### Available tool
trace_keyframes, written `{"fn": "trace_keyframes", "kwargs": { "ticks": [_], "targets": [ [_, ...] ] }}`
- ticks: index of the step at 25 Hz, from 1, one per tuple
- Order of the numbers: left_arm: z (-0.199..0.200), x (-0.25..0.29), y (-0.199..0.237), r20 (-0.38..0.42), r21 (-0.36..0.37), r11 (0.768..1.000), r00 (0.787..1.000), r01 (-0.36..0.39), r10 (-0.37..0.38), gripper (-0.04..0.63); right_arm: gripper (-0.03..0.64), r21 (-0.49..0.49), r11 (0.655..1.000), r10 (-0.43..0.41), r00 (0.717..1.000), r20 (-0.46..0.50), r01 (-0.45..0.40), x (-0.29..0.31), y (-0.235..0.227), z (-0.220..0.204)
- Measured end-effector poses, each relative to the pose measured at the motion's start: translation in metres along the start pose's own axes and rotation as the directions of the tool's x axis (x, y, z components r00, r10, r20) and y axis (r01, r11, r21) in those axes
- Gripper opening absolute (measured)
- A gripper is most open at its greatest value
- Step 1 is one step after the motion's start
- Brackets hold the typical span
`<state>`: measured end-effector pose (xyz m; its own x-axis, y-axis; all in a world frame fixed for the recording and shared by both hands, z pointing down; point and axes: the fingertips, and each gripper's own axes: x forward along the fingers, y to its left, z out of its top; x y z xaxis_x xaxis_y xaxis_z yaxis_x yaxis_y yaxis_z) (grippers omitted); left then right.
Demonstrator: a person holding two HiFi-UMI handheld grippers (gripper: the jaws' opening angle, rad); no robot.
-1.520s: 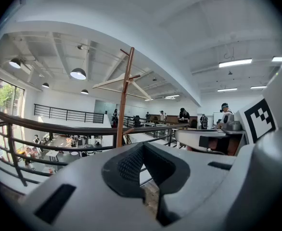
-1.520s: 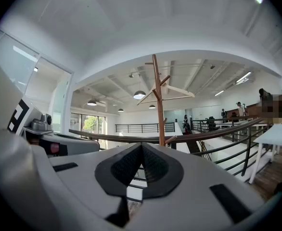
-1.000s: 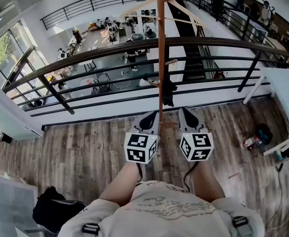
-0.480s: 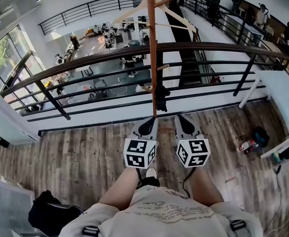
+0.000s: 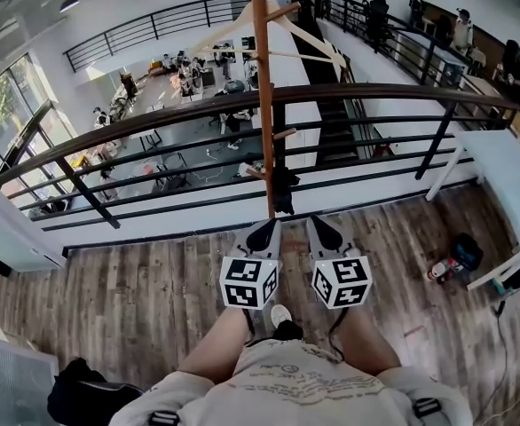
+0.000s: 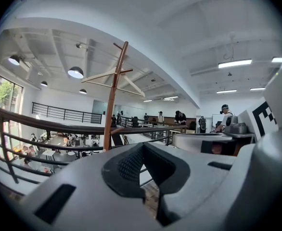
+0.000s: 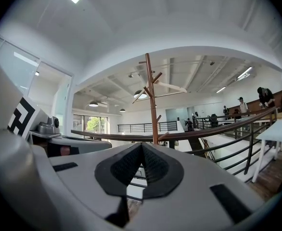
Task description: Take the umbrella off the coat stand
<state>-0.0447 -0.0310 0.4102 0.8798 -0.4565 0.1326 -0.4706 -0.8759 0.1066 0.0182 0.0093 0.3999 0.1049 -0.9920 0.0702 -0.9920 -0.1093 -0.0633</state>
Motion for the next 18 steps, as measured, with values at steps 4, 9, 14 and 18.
{"fn": "trace_keyframes", "kwargs": {
  "ticks": [4,9,14,18],
  "targets": [
    [0.005,0.026,0.008,0.005,-0.001,1.000,1.000,0.001,-0.001,0.005,0.003,-0.009,1.000,0.015,1.000,-0.009,-0.015,0.021,-0.013,0.001],
    [0.015,0.060,0.029,0.013,-0.007,1.000,1.000,-0.012,0.012,0.005,0.003,-0.010,1.000,0.027,1.000,-0.017,-0.027,0.056,-0.031,0.004],
    [0.024,0.096,0.050,0.008,-0.015,1.000,1.000,-0.022,0.022,0.005,0.003,-0.010,0.999,0.046,0.999,-0.028,-0.046,0.095,-0.046,0.010],
    [0.029,0.122,0.069,0.009,-0.022,0.999,0.999,-0.044,0.045,0.005,0.003,-0.014,0.998,0.058,0.998,-0.037,-0.059,0.123,-0.060,0.009]
  ]
}}
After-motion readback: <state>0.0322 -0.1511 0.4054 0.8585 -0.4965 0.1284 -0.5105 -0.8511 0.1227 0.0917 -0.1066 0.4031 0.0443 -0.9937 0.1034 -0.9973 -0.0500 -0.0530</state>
